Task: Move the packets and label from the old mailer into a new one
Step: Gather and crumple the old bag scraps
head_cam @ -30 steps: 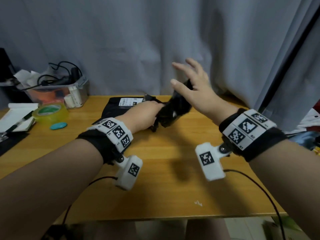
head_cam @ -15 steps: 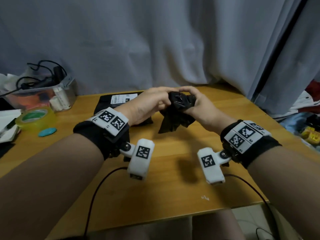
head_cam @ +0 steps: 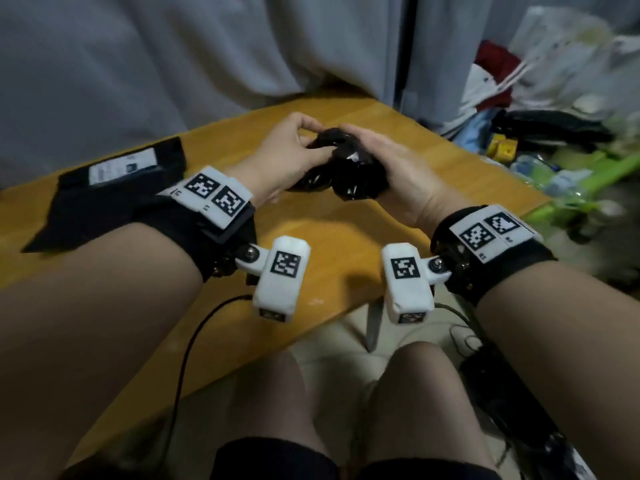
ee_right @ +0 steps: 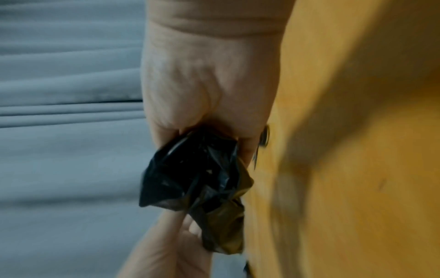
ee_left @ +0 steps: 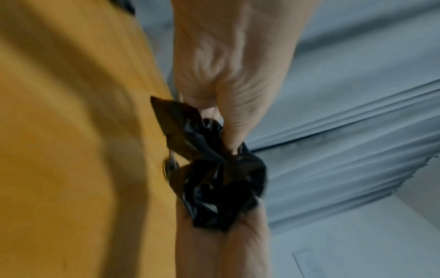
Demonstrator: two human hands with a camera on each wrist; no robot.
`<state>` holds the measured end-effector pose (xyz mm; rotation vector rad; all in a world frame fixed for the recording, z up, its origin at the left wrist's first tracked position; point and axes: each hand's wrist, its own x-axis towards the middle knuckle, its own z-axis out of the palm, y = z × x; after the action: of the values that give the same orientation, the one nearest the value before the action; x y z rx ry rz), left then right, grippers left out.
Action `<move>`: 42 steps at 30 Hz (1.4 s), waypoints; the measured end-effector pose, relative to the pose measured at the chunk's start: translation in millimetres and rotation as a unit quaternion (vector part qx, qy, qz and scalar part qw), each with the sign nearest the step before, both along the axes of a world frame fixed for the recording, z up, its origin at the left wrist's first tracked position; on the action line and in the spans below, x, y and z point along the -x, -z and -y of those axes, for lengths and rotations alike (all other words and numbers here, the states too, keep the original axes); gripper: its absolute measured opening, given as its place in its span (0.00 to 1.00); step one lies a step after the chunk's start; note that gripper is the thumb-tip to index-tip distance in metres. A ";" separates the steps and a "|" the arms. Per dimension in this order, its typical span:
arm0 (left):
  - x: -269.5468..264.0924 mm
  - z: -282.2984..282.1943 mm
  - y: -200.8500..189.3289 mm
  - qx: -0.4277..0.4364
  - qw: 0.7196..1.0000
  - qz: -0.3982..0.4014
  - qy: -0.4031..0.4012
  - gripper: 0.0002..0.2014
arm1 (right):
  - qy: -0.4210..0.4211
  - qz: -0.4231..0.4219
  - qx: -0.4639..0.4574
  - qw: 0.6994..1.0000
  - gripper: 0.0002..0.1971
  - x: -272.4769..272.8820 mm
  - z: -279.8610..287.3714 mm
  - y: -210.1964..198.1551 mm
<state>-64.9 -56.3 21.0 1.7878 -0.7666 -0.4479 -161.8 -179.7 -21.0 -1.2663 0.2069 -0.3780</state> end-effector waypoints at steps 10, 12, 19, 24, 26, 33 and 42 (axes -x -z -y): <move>147.3 132.8 62.7 0.073 0.988 -0.069 0.114 0.10 | 0.157 -0.019 0.141 0.977 0.21 160.7 107.4 50.3; 170.0 150.3 82.3 0.020 0.985 -0.074 0.157 0.13 | 0.217 -0.057 0.142 0.964 0.17 189.1 120.2 76.3; 221.9 206.0 142.6 -0.109 0.958 -0.014 0.263 0.15 | 0.394 -0.189 0.110 0.893 0.16 270.2 157.8 155.0; 233.5 238.0 214.8 -0.197 0.946 -0.033 0.257 0.15 | 0.394 -0.329 0.185 0.838 0.13 305.7 173.5 237.8; 236.3 247.9 248.4 -0.225 0.941 -0.049 0.247 0.15 | 0.405 -0.383 0.173 0.812 0.17 320.2 173.2 276.8; 240.9 271.2 340.6 -0.315 0.905 -0.050 0.283 0.14 | 0.400 -0.519 0.138 0.743 0.27 338.4 186.3 388.0; 231.6 292.8 403.8 -0.355 0.889 -0.096 0.273 0.08 | 0.134 -0.633 0.309 0.697 0.18 287.2 150.6 466.5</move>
<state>-296.5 -349.1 -382.9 2.1191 -1.0462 -1.4095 -449.0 -330.3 -487.5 -2.0079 1.5749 0.3068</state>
